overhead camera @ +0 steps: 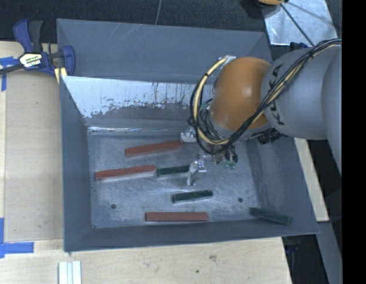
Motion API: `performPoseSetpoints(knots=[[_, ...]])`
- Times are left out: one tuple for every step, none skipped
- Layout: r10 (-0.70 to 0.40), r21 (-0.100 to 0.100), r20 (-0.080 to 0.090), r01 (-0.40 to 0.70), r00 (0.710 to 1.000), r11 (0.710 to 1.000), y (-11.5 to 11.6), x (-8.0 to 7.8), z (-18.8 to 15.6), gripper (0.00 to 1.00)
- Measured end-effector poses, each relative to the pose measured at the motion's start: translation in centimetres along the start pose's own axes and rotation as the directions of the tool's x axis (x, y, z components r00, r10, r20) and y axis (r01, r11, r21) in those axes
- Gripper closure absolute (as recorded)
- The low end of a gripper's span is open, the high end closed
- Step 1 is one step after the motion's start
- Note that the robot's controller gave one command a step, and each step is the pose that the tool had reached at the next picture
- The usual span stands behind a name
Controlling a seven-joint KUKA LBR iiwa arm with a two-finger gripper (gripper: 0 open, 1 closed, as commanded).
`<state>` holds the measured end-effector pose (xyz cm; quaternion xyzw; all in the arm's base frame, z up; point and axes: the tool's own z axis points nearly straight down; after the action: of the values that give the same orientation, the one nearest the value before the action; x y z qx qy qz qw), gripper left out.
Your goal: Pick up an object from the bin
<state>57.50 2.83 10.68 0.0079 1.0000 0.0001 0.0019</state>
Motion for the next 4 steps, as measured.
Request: performPoseSetpoints(knots=[[-0.099,0.001,-0.001,0.099,0.995,0.995,2.1,0.1,-0.2,0.0],[-0.027,-0.006,0.01,0.027,1.0,1.0,2.9,0.9,2.1,0.0],[-0.057,-0.002,0.02,0.058,0.998,0.998,2.6,2.2,2.9,1.0],[-0.057,-0.002,0.02,0.057,0.998,0.998,2.6,2.2,2.9,1.0]])
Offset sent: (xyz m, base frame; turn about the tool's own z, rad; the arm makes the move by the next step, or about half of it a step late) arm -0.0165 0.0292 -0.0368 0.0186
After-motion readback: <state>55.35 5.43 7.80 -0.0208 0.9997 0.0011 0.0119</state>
